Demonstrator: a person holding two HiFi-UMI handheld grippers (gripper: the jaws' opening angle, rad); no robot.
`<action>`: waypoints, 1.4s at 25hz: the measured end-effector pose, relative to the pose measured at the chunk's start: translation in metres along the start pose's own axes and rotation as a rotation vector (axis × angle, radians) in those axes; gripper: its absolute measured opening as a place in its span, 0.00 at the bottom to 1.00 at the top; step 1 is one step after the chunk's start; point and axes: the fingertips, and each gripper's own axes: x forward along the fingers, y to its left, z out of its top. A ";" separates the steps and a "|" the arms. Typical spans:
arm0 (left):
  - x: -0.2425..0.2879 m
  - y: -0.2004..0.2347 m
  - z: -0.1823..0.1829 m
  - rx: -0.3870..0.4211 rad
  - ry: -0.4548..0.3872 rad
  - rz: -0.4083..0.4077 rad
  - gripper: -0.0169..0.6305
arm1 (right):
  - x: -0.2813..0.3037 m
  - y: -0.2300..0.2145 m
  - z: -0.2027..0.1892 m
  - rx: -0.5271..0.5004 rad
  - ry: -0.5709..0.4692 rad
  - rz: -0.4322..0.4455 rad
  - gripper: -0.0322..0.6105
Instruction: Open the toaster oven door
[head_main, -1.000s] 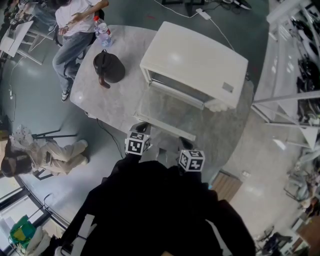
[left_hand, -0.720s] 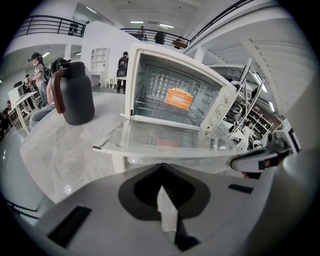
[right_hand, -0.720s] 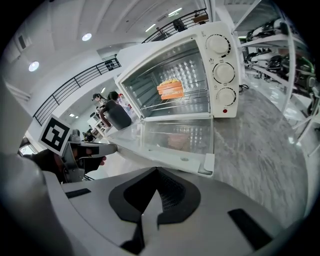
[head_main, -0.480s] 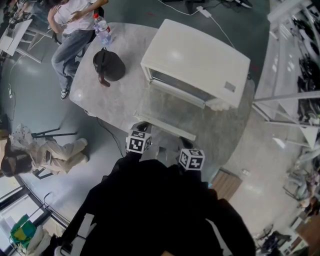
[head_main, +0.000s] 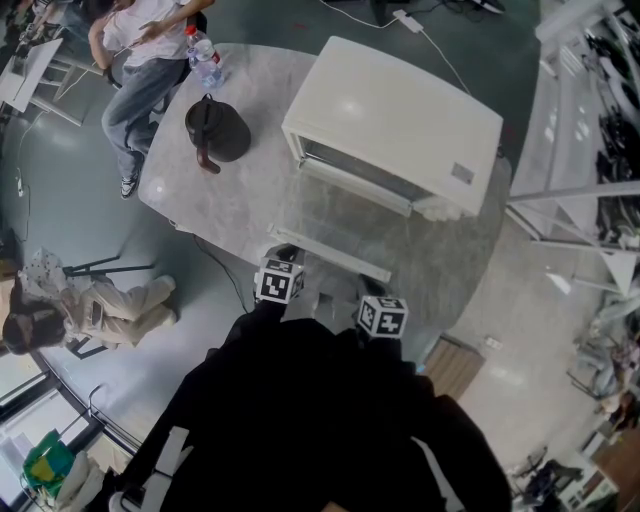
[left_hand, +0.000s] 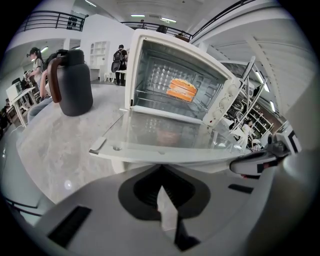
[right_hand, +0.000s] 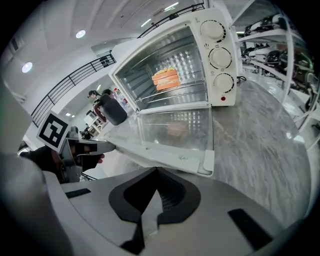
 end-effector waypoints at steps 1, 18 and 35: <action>0.001 0.000 -0.001 -0.002 0.003 0.000 0.03 | 0.002 0.000 -0.002 0.002 0.001 0.004 0.05; 0.015 0.004 -0.012 0.051 0.050 0.006 0.03 | 0.015 -0.006 -0.012 0.024 0.034 -0.023 0.05; 0.034 0.011 -0.034 0.027 0.138 0.004 0.03 | 0.035 -0.023 -0.029 0.073 0.093 -0.054 0.05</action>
